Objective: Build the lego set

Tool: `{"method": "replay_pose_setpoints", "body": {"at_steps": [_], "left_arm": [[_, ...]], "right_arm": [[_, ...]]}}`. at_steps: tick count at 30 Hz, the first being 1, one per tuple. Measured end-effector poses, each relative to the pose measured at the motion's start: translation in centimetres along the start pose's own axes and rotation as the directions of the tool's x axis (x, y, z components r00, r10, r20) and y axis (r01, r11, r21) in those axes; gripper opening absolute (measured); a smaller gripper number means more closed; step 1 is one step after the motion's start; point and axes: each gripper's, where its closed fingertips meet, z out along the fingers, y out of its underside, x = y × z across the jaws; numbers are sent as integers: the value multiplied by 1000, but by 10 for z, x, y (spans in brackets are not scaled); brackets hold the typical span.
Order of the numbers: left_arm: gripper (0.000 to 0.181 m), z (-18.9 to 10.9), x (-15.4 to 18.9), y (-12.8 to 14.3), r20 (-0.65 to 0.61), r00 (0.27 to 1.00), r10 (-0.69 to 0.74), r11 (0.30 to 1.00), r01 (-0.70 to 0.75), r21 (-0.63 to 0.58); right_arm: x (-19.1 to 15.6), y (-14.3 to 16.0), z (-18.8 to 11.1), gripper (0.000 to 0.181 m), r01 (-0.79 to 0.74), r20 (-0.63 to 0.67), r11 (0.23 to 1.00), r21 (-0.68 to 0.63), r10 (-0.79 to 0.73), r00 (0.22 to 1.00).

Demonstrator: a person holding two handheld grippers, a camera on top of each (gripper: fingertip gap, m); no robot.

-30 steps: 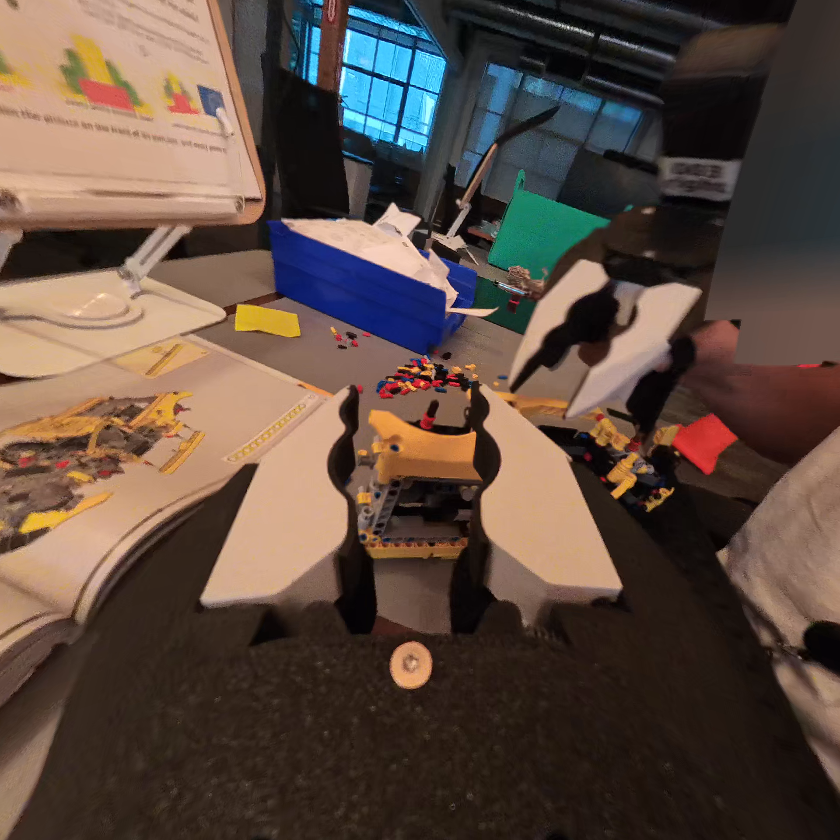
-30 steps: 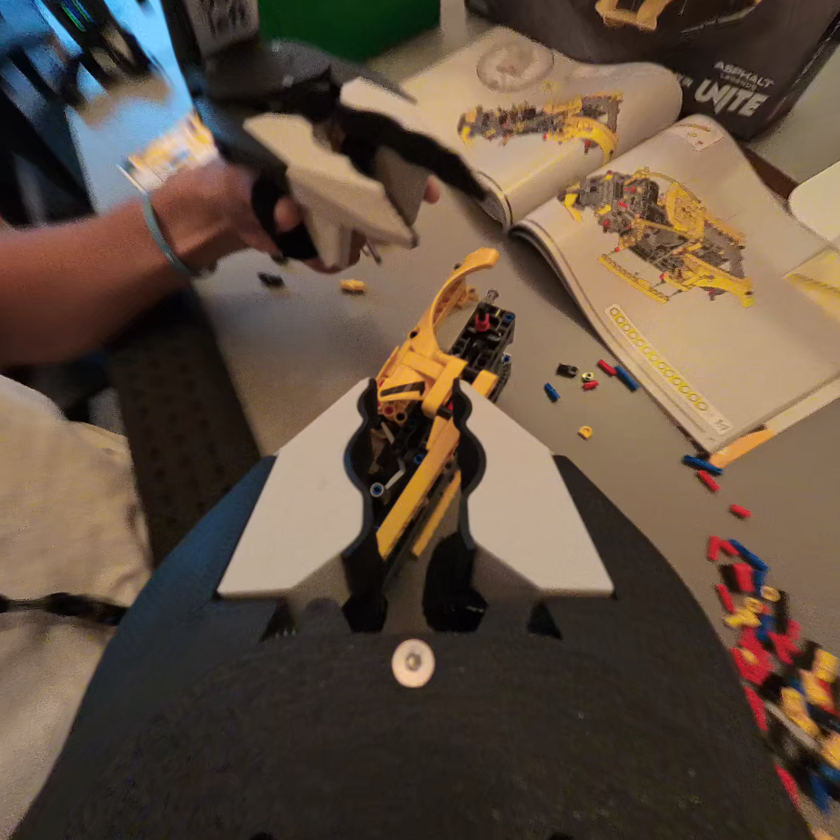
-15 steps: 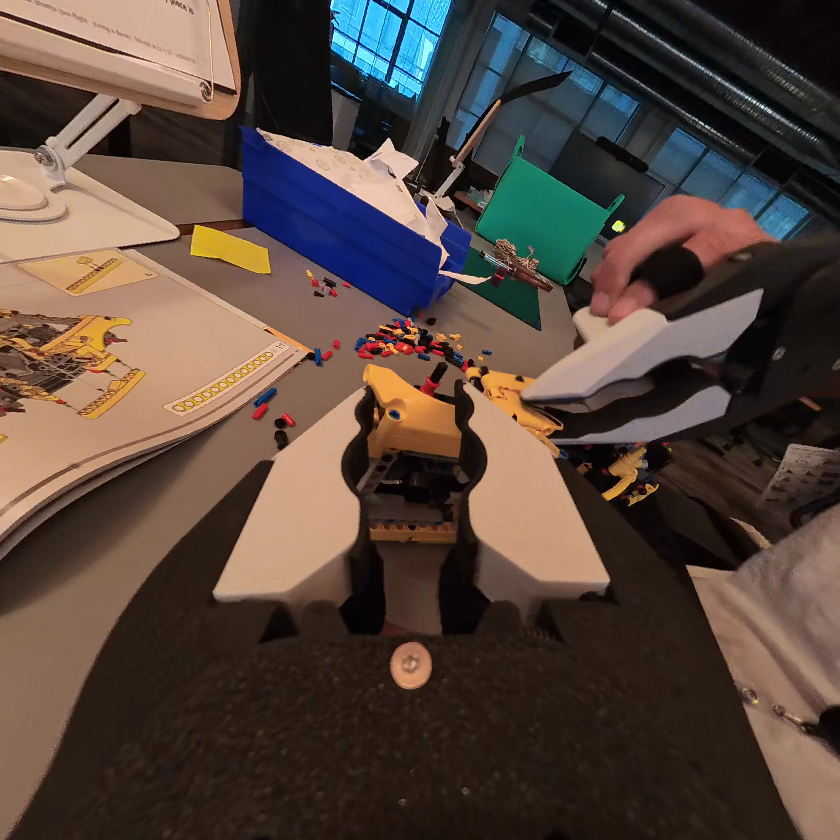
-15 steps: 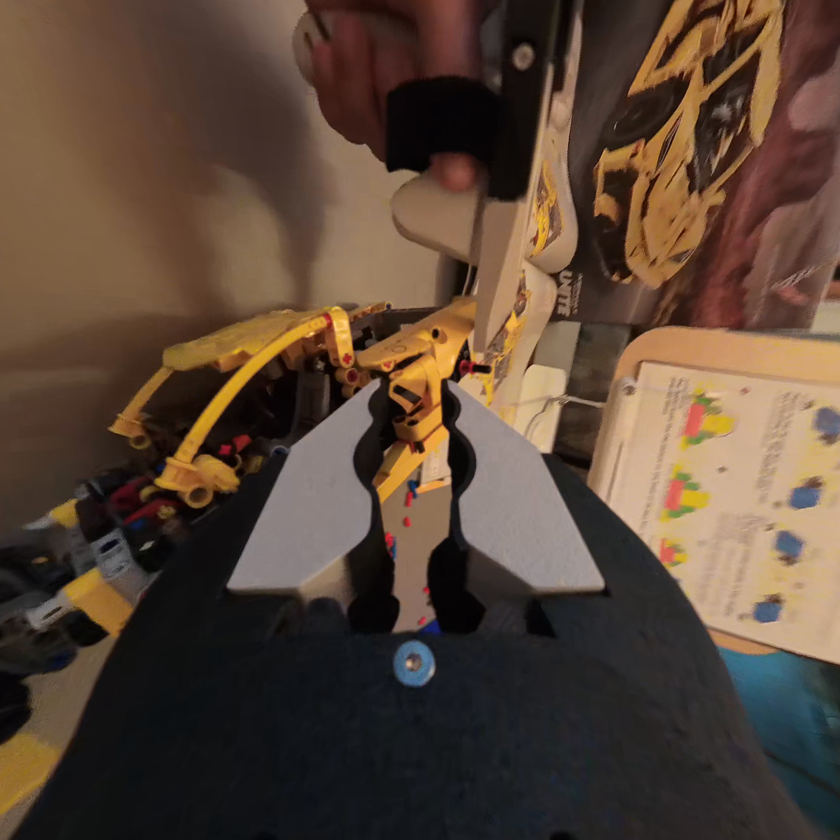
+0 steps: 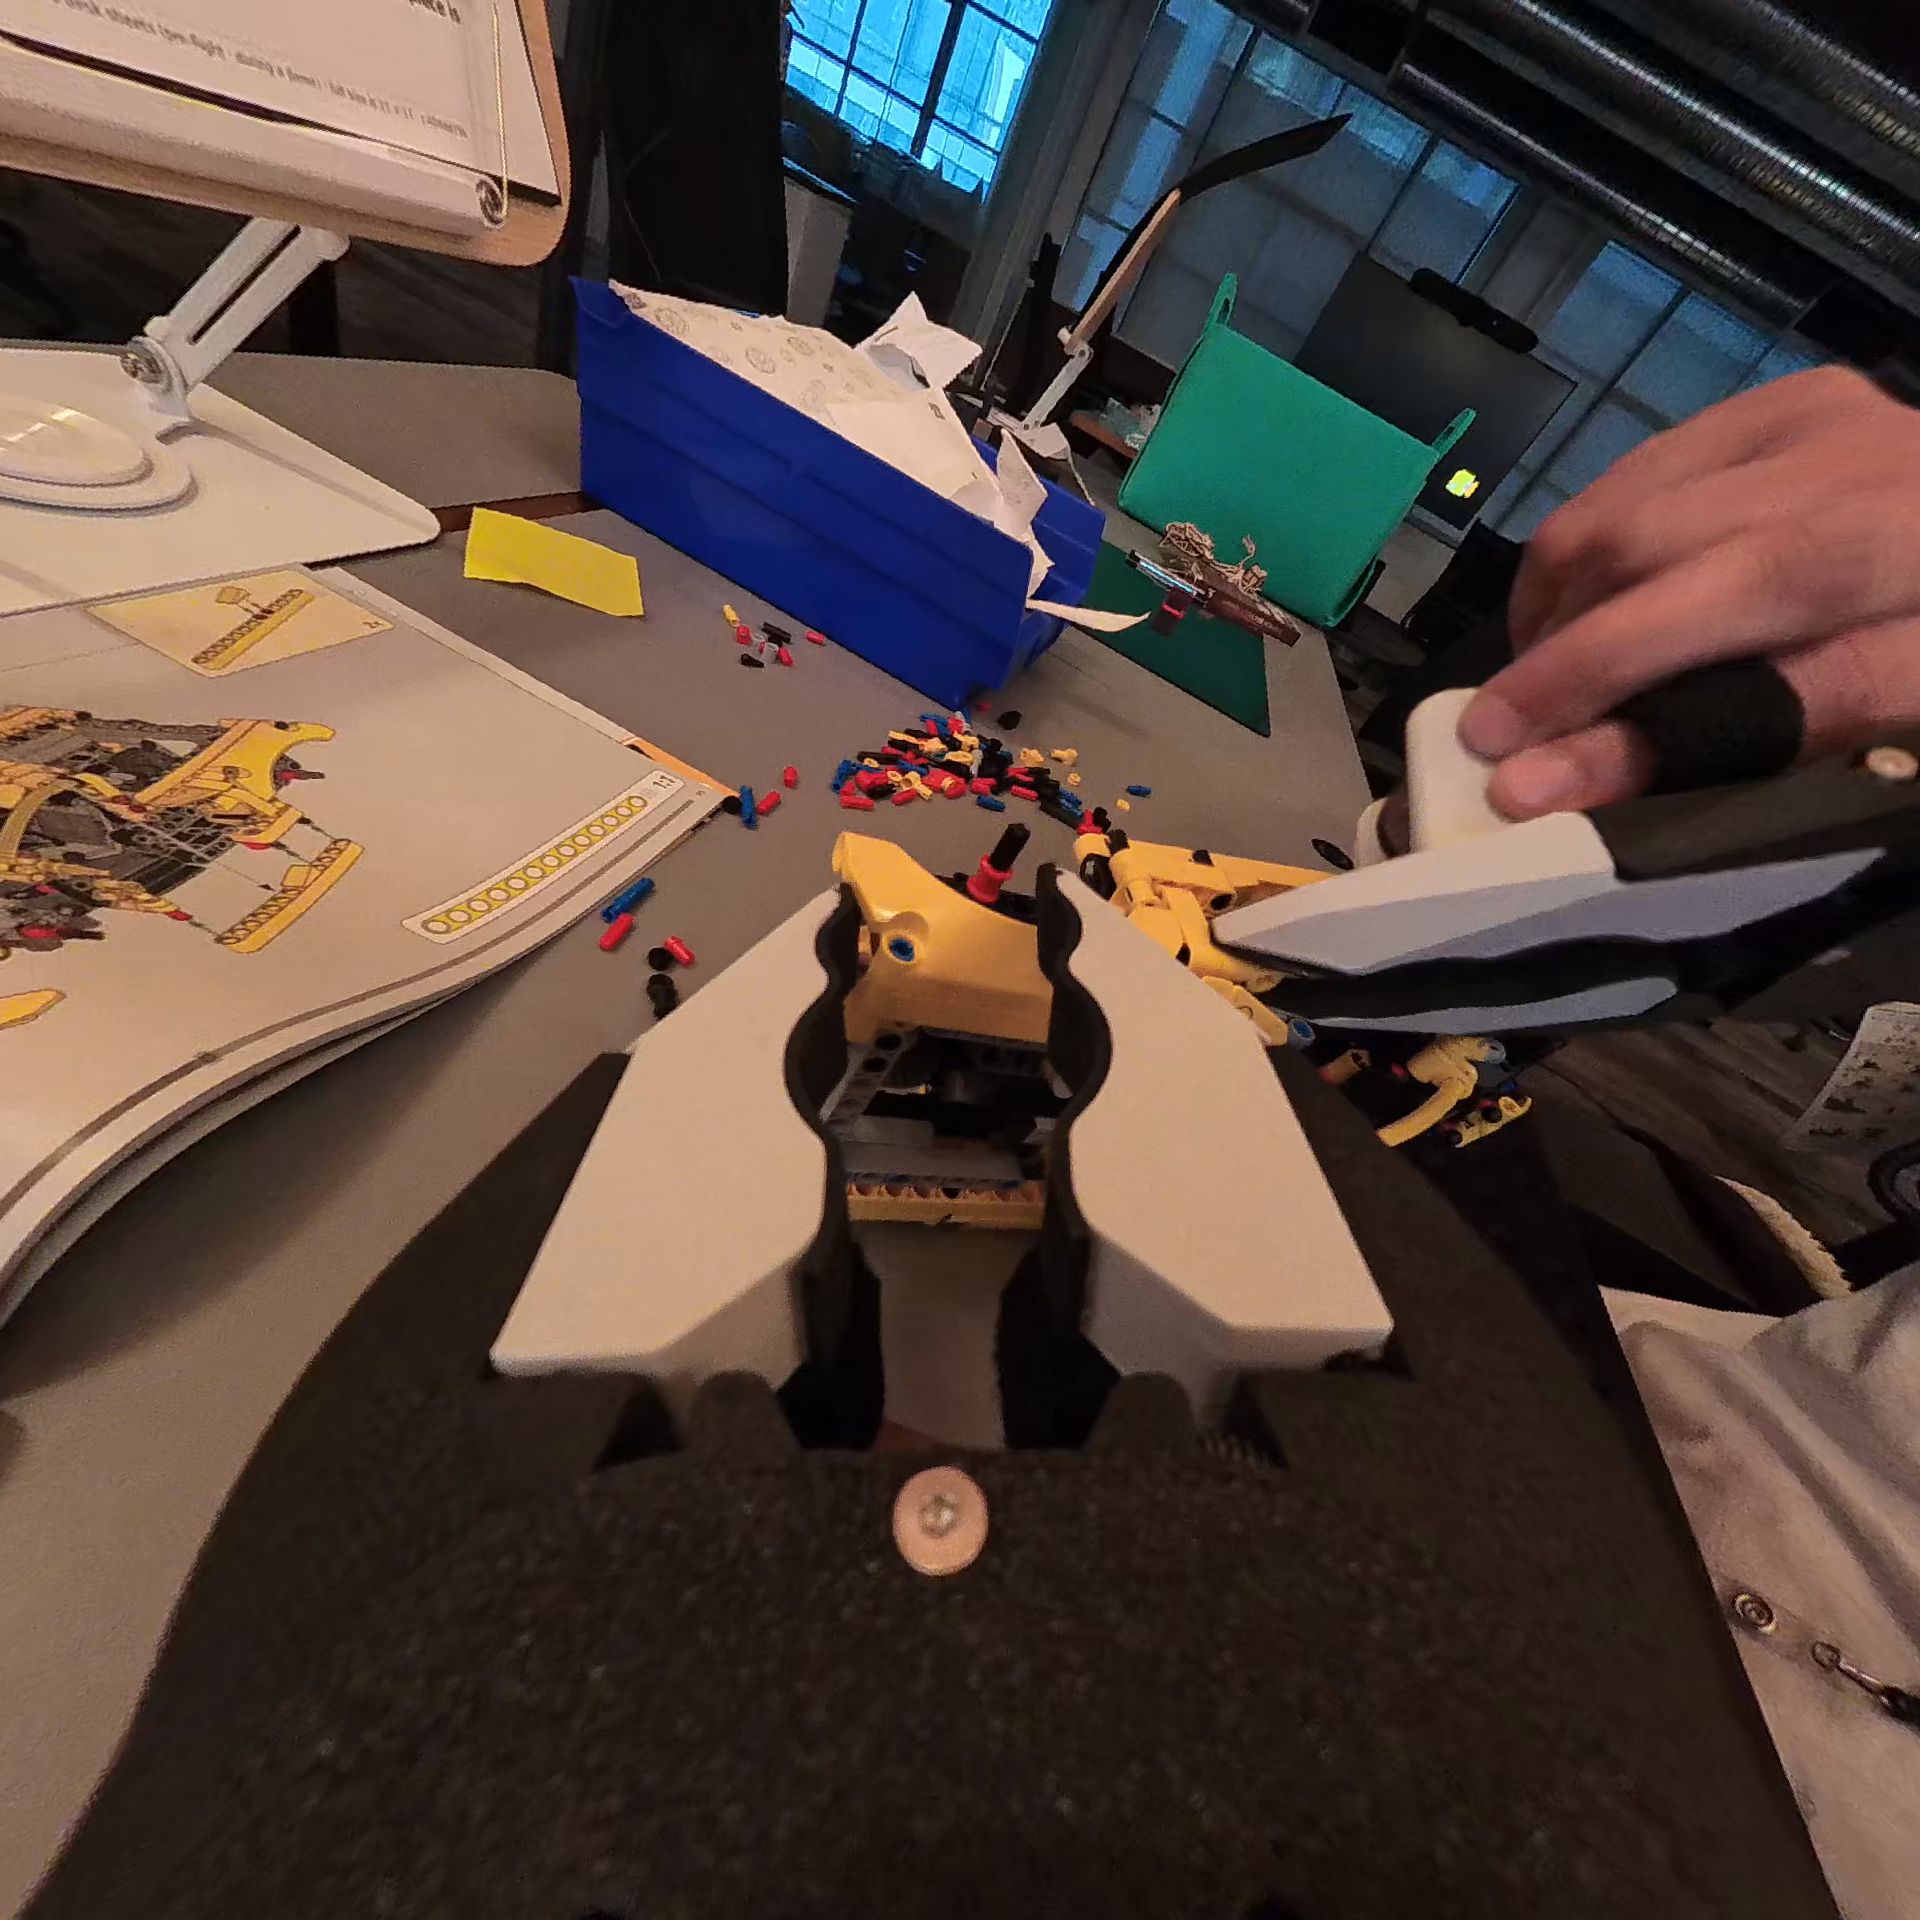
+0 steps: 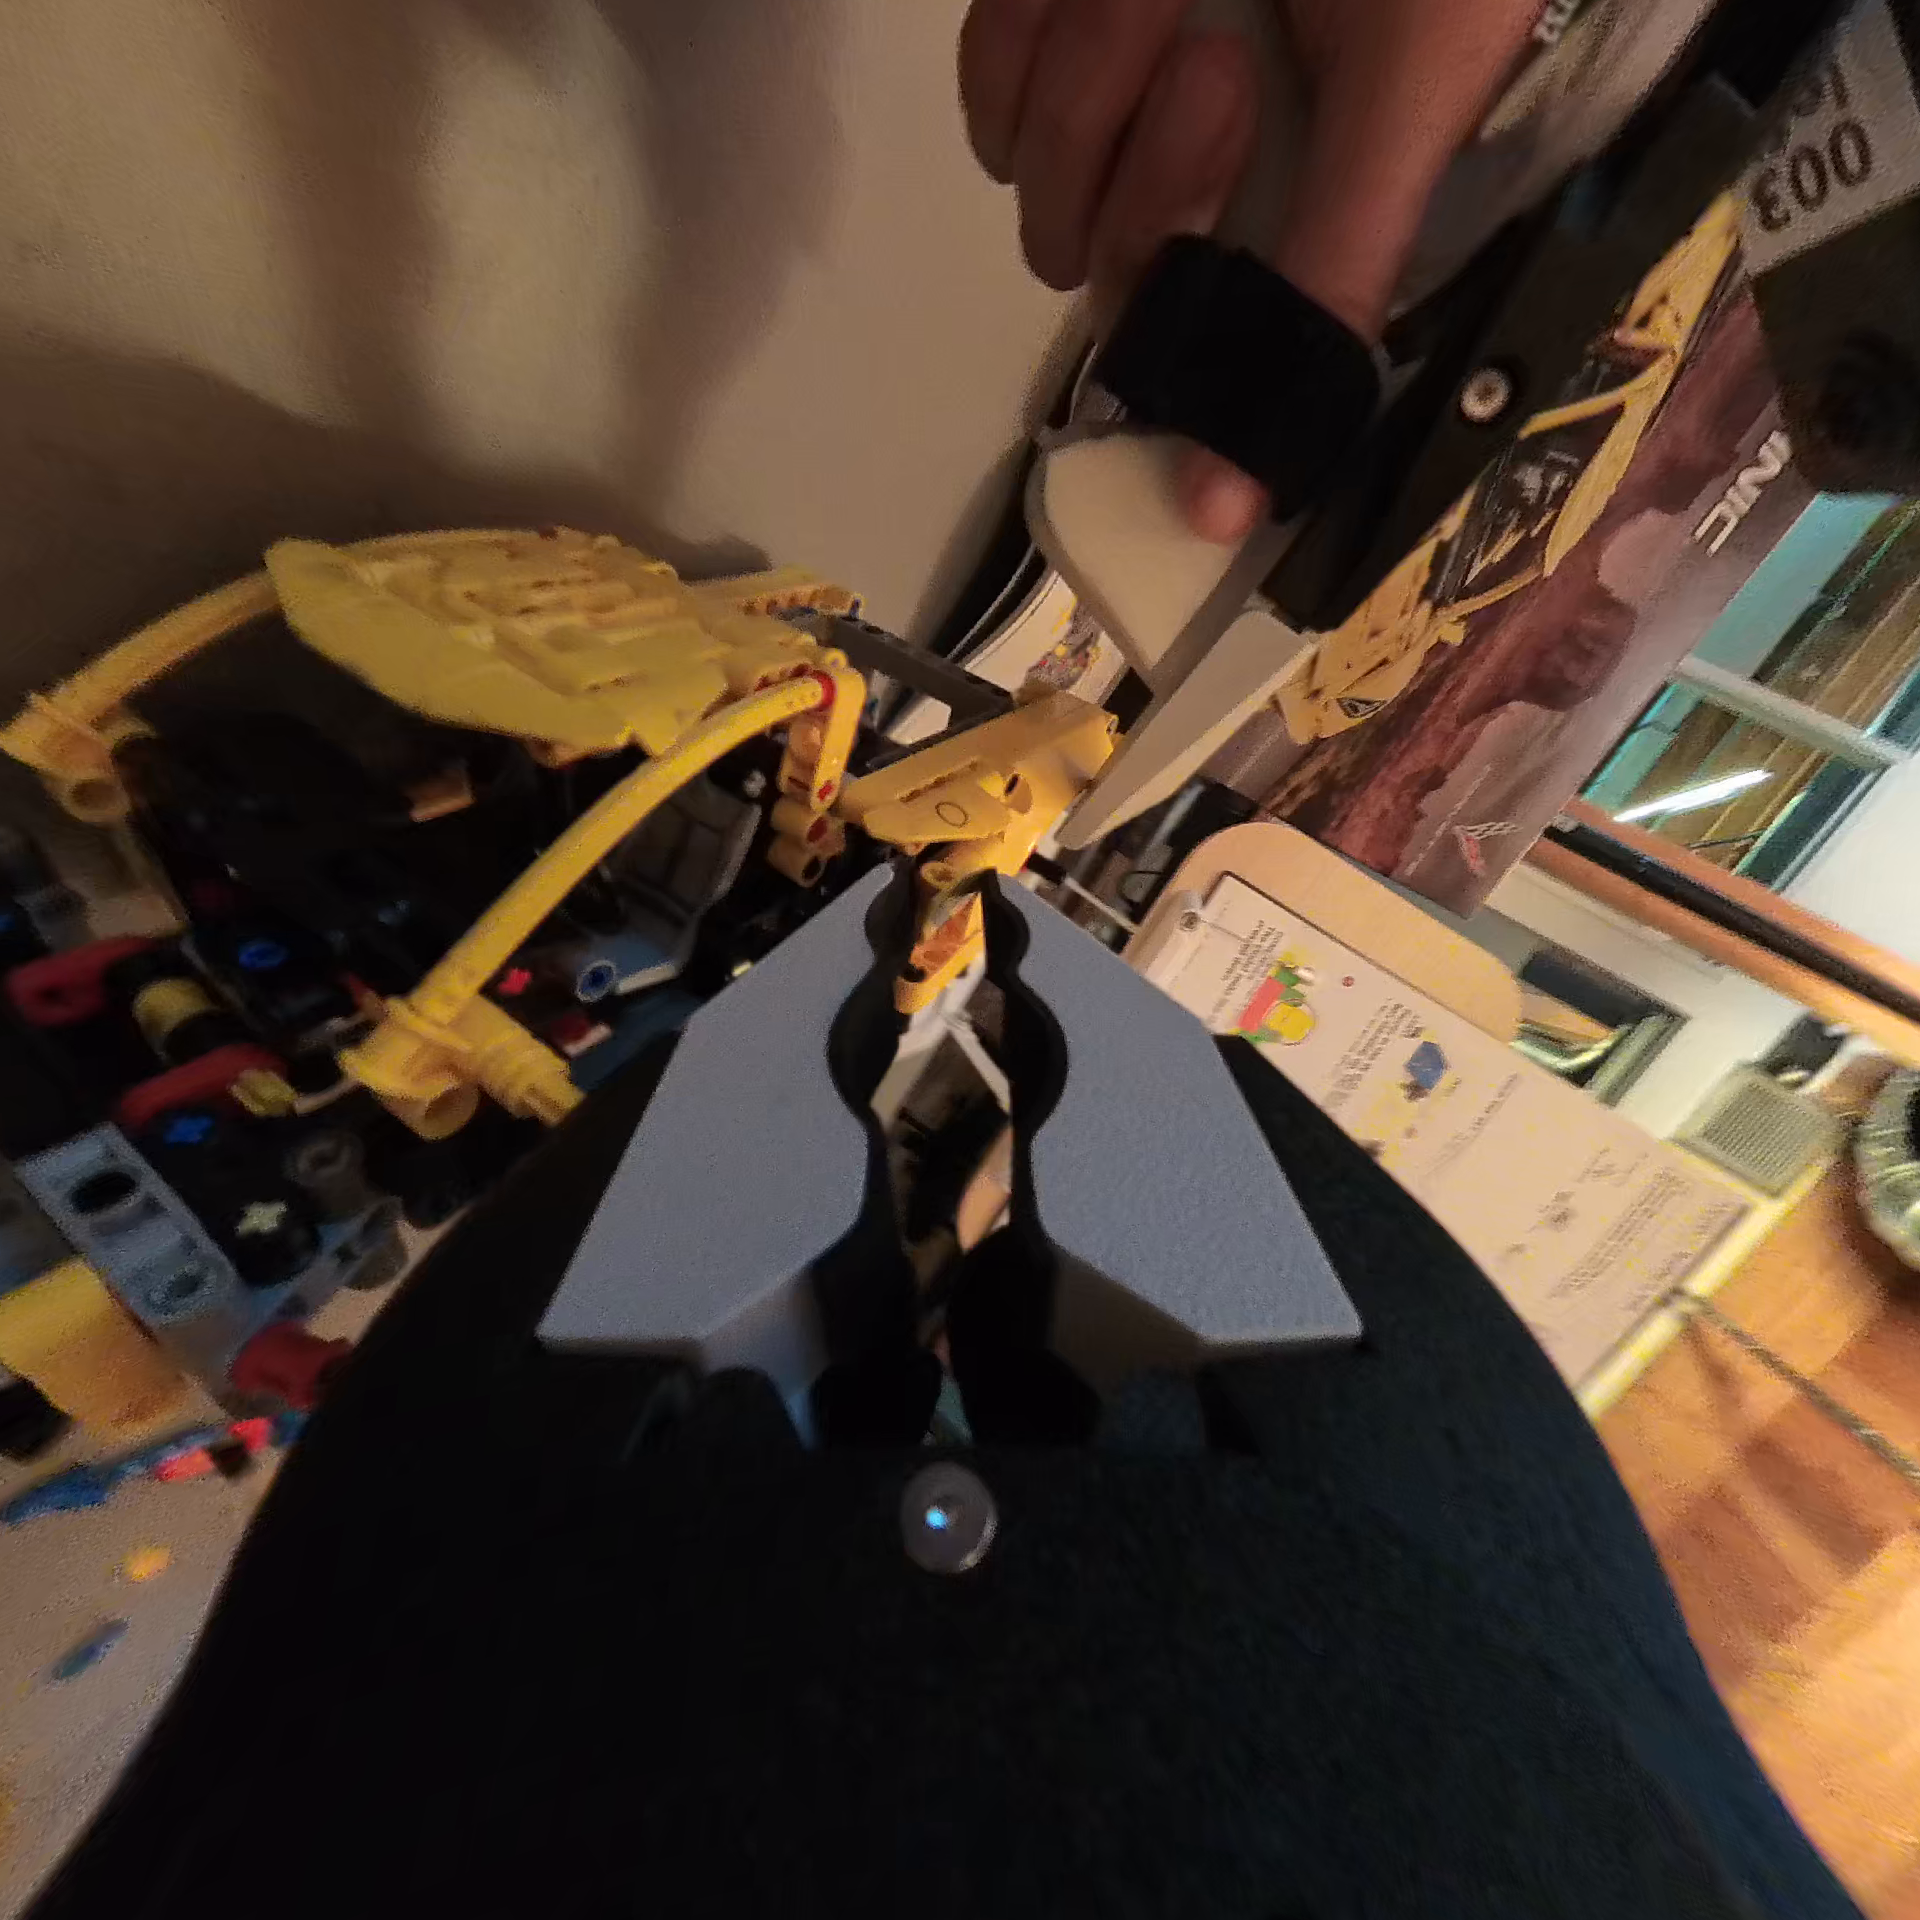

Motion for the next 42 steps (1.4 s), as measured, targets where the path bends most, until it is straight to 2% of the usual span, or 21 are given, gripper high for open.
{"method": "replay_pose_setpoints", "body": {"at_steps": [4,6,7,8,10,12,13,14,15,17,22,27,31,35,42], "left_arm": [[33,0,0,0,8,1000,5,1000,-5,-1],[33,0,0,0,10,1000,3,1000,-3,-1],[34,0,0,0,11,1000,3,1000,-3,-1],[34,0,0,0,14,1000,4,1000,-4,-1],[33,0,0,0,23,1000,2,1000,-2,-1],[33,0,-1,0,34,999,2,1000,-2,1],[33,0,-1,0,42,999,3,1000,-3,2],[33,0,-1,-1,54,999,1,1000,-2,4],[33,0,-1,-1,71,997,-2,1000,2,7],[32,0,-2,-1,113,994,1,1000,-3,11],[30,-8,-2,0,230,972,-35,997,20,68],[29,-21,3,4,363,930,-54,993,12,117],[28,-25,5,6,442,891,-99,989,41,139],[28,-23,14,9,453,887,-91,990,31,138],[28,-22,15,10,442,893,-82,991,25,133]], "right_arm": [[-1,-4,-10,12,-282,118,956,85,271,955],[9,-5,-22,15,-499,172,859,115,478,862],[11,-1,-25,16,-632,206,771,80,608,767],[6,2,-27,25,-755,266,655,16,725,635],[-11,1,-29,36,-926,362,348,-150,891,276],[-18,-8,-33,38,-967,431,-18,-253,893,-129],[-19,-9,-33,34,-940,432,-175,-294,853,-294],[-18,-7,-32,27,-900,427,-299,-317,803,-416],[-17,-5,-33,26,-860,431,-393,-326,748,-505],[-14,-1,-33,28,-779,437,-514,-359,645,-627],[-5,-5,-40,31,-600,456,-612,-514,398,-796],[-3,-11,-46,37,-415,380,-619,-667,197,-904],[-6,-6,-40,36,-331,287,-613,-717,174,-942],[-1,-17,-32,35,-229,228,-595,-770,77,-971],[-11,-8,-25,9,-100,122,-675,-731,15,-992]]}}
